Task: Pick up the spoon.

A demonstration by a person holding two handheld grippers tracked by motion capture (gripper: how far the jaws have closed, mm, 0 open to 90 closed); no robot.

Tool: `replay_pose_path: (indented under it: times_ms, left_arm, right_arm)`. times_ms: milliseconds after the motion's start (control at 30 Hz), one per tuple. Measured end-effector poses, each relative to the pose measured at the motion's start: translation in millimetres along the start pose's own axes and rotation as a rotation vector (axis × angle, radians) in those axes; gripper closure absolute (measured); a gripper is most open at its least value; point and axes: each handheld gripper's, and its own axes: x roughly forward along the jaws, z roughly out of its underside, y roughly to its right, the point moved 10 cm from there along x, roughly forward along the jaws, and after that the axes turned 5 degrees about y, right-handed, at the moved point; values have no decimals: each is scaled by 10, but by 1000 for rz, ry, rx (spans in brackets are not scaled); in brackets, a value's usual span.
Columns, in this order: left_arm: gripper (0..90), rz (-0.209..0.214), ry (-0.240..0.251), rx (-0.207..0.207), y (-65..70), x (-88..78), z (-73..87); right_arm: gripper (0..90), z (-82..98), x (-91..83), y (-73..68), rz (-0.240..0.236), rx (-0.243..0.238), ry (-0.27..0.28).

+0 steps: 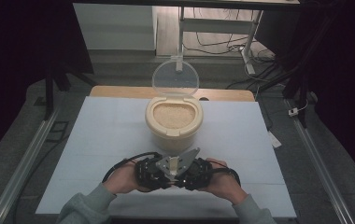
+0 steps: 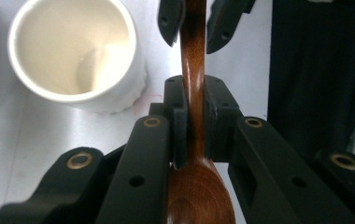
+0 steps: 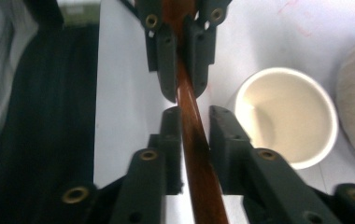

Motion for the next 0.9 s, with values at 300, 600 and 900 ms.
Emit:
replay_pose_path:
  times_ms: [300, 600, 900]
  left_arm:
    - [800, -92, 81, -40, -140, -139, -28]
    - [800, -168, 150, -56, -197, -228, -71]
    - [800, -222, 209, -68, -236, -279, -118]
  right_arm:
    - [527, -119, -324, 291, 186, 208, 260]
    - [416, 65, -549, 465, 359, 461, 389]
    - [390, 183, -495, 423, 349, 627, 472]
